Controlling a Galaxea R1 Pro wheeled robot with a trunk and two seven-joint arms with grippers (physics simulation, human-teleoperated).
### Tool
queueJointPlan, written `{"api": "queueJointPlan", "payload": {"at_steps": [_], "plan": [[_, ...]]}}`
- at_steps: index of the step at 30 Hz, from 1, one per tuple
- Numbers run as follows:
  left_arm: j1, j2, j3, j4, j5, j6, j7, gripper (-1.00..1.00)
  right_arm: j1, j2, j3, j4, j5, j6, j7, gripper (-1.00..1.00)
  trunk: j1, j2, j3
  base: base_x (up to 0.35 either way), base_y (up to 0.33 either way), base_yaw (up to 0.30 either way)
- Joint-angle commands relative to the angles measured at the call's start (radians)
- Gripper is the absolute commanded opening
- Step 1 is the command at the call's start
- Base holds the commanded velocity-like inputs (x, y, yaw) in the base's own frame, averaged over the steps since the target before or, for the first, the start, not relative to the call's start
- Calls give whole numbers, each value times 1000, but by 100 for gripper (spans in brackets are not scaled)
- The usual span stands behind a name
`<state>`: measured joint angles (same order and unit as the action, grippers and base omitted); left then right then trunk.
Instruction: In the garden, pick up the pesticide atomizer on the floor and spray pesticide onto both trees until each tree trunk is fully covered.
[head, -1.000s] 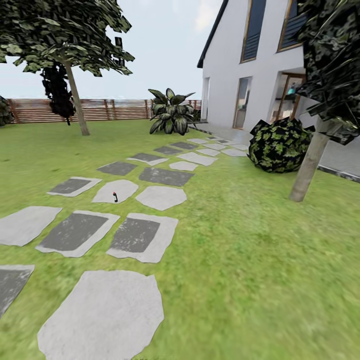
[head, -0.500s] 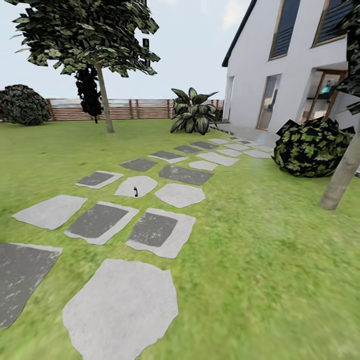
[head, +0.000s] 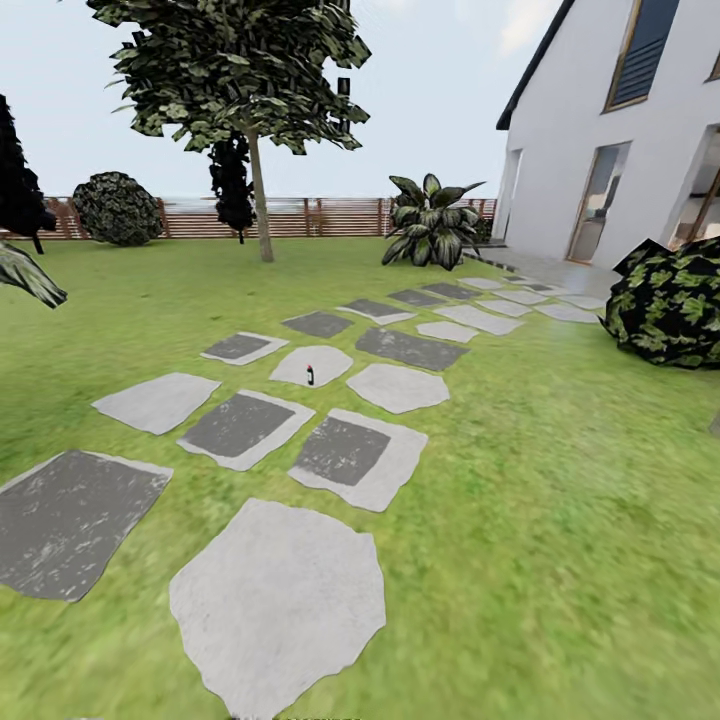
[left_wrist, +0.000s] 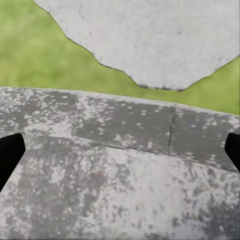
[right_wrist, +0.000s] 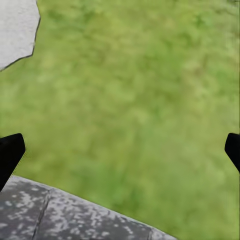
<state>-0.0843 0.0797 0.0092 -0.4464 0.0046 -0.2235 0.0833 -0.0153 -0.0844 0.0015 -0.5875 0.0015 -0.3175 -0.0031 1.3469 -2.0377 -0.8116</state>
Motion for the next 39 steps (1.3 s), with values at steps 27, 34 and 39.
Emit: {"api": "queueJointPlan", "payload": {"at_steps": [27,34,39], "plan": [[0,0,31,-1,0,-2,1,100,0,0,0,0,2,0,0,100,73,-133,-63,0,0,278],[0,0,32,0,-1,-2,1,100,0,0,0,0,0,0,0,100,73,-133,-66,45,209,271],[0,0,32,1,-2,-1,1,100,0,0,0,-4,1,1,5,100,73,-133,-67,140,318,68]]}}
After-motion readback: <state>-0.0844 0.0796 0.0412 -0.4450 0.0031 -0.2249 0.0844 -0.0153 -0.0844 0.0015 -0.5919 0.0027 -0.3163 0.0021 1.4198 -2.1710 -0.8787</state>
